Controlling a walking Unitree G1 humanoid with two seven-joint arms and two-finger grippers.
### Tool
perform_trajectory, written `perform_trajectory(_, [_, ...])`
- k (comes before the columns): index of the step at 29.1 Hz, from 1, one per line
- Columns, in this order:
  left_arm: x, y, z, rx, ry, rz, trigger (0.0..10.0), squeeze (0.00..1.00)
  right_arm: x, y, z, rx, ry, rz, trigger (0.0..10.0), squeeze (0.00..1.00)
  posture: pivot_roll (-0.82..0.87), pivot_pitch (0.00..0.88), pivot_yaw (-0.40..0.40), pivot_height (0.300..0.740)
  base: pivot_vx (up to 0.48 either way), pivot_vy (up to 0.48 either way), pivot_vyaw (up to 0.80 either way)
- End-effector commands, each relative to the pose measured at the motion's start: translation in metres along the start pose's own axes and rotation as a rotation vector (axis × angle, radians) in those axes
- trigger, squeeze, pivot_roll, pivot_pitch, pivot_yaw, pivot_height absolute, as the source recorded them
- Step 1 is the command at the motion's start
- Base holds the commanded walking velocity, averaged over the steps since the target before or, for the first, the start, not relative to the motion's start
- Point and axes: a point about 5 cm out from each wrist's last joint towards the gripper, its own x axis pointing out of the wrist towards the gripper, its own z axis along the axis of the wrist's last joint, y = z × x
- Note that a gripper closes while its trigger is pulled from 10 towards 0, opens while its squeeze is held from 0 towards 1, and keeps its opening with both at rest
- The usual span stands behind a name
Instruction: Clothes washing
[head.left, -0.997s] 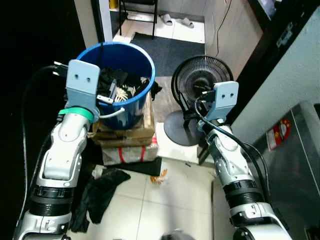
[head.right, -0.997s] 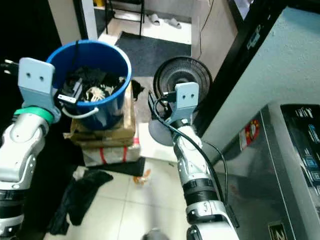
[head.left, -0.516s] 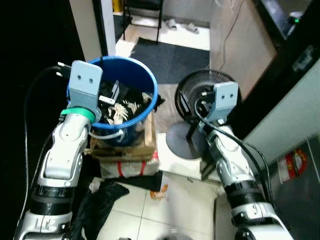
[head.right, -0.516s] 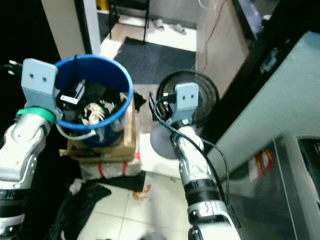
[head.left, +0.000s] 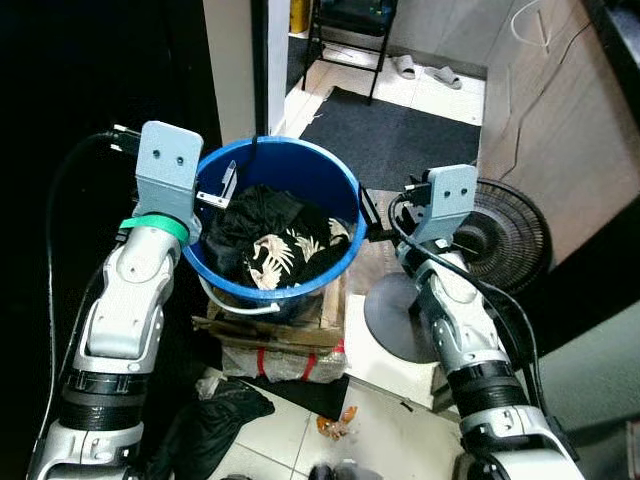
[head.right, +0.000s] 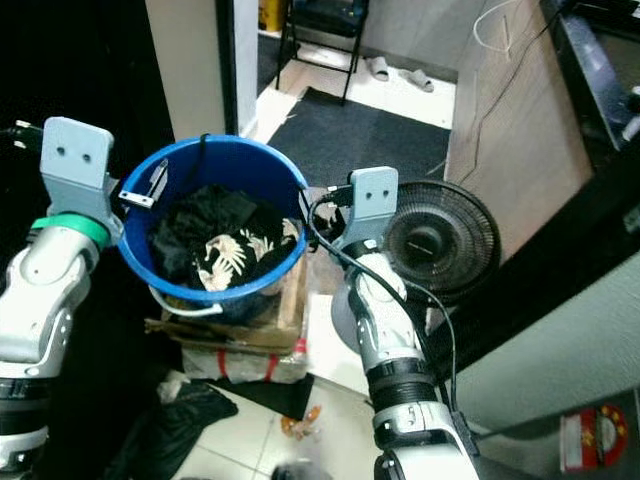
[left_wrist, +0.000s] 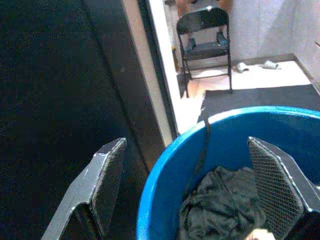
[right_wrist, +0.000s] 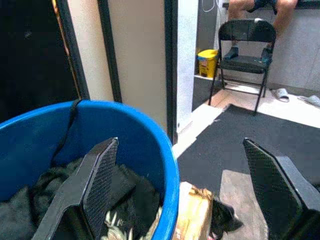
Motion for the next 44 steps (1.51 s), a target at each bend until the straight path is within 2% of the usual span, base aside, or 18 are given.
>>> perform_trajectory(1, [0.000,-0.002,-0.001,0.010,0.000,-0.009,10.0,0.00,-0.002,-0.004,-0.001,0.005,0.004,-0.015,10.0,0.00,0.06,0.061,-0.014,0.740,0.454,0.000,0.00])
perform_trajectory(13, [0.000,-0.004,-0.003,0.006,0.011,-0.017,10.0,0.00,-0.002,-0.006,-0.001,0.001,0.003,-0.021,10.0,0.00,0.06,0.062,-0.014,0.740,0.327,0.000,0.00])
perform_trajectory(22, [-0.002,-0.012,-0.008,0.021,0.028,-0.077,10.0,0.00,-0.003,-0.006,-0.001,-0.008,0.006,-0.020,10.0,0.00,0.06,0.064,-0.013,0.740,0.000,0.000,0.00])
perform_trajectory(26, [-0.005,-0.017,-0.026,0.025,0.115,-0.150,10.0,0.00,-0.004,-0.001,-0.004,-0.065,0.016,0.026,10.0,0.00,0.05,0.068,-0.012,0.740,0.000,0.000,0.00])
perform_trajectory(30, [-0.007,-0.016,-0.035,0.034,0.156,-0.183,10.0,0.00,-0.004,0.001,-0.006,-0.070,0.023,0.032,10.0,0.00,0.05,0.071,-0.015,0.740,0.000,0.000,0.00])
perform_trajectory(32, [-0.015,-0.021,-0.042,0.079,0.196,-0.291,10.0,0.00,-0.003,0.000,-0.007,-0.073,0.029,0.032,10.0,0.00,0.06,0.077,-0.019,0.740,0.000,0.000,0.00])
perform_trajectory(34, [-0.018,-0.026,-0.048,0.111,0.229,-0.331,10.0,0.00,-0.001,-0.001,-0.006,-0.077,0.033,0.033,10.0,0.00,0.06,0.081,-0.022,0.740,0.000,0.000,0.00])
perform_trajectory(37, [-0.014,-0.028,-0.052,0.114,0.259,-0.301,10.0,0.00,0.004,-0.001,-0.005,-0.084,0.036,0.033,10.0,0.00,0.06,0.087,-0.027,0.740,0.000,0.000,0.00])
perform_trajectory(40, [0.002,-0.034,-0.052,0.106,0.272,-0.270,10.0,0.00,0.016,-0.001,-0.003,-0.117,0.049,0.021,10.0,0.00,0.06,0.101,-0.038,0.740,0.000,0.000,0.00])
perform_trajectory(44, [0.006,-0.036,-0.052,0.105,0.273,-0.269,10.0,0.00,0.019,-0.001,-0.002,-0.125,0.055,0.016,10.0,0.00,0.07,0.102,-0.039,0.740,0.000,0.000,0.00])
